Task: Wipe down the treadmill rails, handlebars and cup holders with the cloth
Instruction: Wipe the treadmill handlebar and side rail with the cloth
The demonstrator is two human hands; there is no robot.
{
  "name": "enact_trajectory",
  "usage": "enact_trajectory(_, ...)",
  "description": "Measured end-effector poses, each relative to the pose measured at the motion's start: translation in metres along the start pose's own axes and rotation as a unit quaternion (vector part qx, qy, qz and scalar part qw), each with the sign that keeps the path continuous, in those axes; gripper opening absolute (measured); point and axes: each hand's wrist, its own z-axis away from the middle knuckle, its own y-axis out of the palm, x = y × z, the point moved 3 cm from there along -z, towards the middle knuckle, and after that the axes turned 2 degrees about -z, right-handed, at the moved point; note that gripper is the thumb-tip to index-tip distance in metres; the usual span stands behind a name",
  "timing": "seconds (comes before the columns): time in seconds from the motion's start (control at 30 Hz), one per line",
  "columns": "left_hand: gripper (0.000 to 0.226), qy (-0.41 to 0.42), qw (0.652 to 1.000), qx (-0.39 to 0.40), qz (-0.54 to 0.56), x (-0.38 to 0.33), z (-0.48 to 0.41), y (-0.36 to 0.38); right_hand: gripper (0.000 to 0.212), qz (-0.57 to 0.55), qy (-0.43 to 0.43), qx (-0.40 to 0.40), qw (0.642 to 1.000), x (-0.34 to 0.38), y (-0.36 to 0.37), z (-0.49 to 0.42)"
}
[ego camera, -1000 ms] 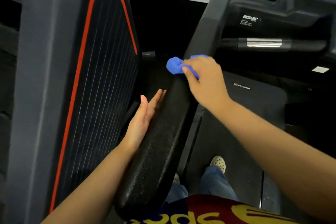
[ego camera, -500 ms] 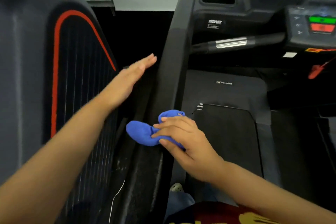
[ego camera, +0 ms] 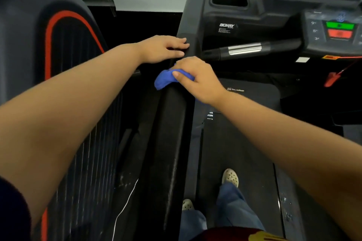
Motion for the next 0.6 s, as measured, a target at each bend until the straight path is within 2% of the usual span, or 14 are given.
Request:
enact_trajectory(0.2, 0.053, 0.009, 1.000, 0.001, -0.027, -0.003, 0.002, 0.009, 0.020, -0.043, -0.020, -0.079, 0.996, 0.027, 0.017, 0.051)
enact_trajectory(0.43, 0.053, -0.002, 1.000, 0.011, -0.016, -0.003, 0.006, 0.010, 0.018, -0.070, -0.058, 0.003, 0.996, 0.073, 0.025, 0.111)
enact_trajectory(0.6, 0.052, -0.029, 0.999, -0.012, 0.017, -0.009, 0.008, 0.027, 0.020, -0.130, -0.100, 0.047, 0.985, 0.094, 0.024, 0.153)
